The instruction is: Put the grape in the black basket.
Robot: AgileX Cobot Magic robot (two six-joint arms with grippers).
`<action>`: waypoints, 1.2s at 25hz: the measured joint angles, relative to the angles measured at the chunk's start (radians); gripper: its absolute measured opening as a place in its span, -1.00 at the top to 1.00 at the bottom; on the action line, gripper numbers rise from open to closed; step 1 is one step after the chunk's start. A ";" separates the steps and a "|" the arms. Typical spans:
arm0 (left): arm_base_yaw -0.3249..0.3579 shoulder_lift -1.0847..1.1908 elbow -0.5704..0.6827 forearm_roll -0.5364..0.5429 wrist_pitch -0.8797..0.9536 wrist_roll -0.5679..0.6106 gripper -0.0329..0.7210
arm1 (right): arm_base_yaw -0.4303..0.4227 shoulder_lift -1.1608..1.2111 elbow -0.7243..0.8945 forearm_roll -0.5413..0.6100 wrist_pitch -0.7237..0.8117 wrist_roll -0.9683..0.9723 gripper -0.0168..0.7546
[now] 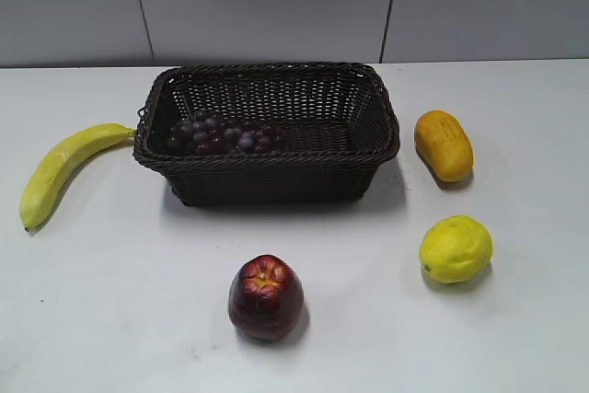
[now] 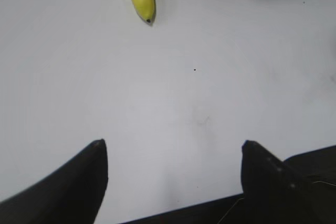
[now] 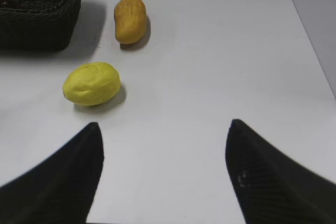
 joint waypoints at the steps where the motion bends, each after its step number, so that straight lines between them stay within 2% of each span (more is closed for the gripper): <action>1: 0.000 0.000 0.000 0.000 0.000 0.000 -0.64 | 0.000 0.000 0.000 0.000 0.000 0.000 -0.47; 12: 0.009 -0.013 0.001 0.000 -0.001 0.003 -0.64 | 0.000 0.000 0.000 0.000 0.000 0.000 -0.47; 24: 0.200 -0.272 0.001 0.000 -0.003 0.003 -0.64 | 0.000 0.000 0.000 0.000 0.000 0.000 -0.47; 30: 0.227 -0.336 0.001 0.000 -0.001 0.003 -0.63 | 0.000 0.000 0.000 0.000 0.000 0.000 -0.47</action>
